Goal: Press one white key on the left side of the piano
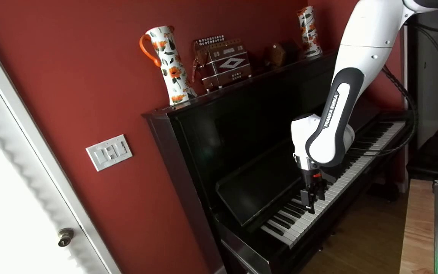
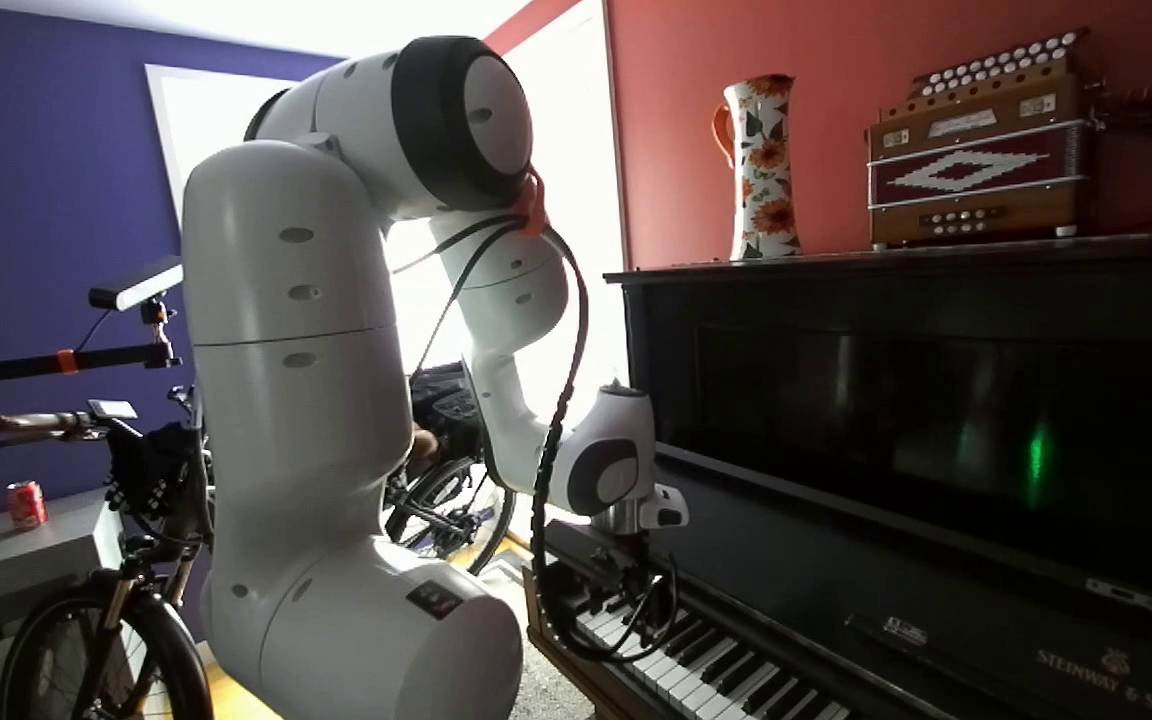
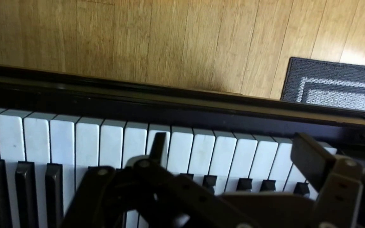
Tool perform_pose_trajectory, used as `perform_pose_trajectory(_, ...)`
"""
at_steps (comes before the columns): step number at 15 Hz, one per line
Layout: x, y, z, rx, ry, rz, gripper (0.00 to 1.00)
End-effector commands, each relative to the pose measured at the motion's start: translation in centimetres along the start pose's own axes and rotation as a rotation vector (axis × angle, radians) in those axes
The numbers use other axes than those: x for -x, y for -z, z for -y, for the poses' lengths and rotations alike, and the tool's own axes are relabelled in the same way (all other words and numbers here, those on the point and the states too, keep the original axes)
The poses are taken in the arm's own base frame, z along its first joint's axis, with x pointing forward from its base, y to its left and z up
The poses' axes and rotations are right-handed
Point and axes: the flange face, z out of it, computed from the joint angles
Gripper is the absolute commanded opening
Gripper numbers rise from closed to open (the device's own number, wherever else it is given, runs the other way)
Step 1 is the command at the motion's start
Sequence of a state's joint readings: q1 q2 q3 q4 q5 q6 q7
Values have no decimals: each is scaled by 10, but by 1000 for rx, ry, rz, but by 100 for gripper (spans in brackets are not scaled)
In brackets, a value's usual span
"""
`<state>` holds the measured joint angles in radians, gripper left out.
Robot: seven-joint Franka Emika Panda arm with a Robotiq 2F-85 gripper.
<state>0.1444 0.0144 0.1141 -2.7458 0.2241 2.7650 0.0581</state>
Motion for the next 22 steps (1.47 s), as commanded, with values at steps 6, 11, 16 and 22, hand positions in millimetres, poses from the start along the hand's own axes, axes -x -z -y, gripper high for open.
perform_pose_trajectory(6,-12,-23,-3,32,0,-10,40)
perform_pose_trajectory(11,-21,-32,-9,54,13,-56,3)
perform_pose_trajectory(16,-27,-42,-21,77,8,-70,0)
perform_pose_trajectory(22,-30,-53,-18,64,11,-61,0)
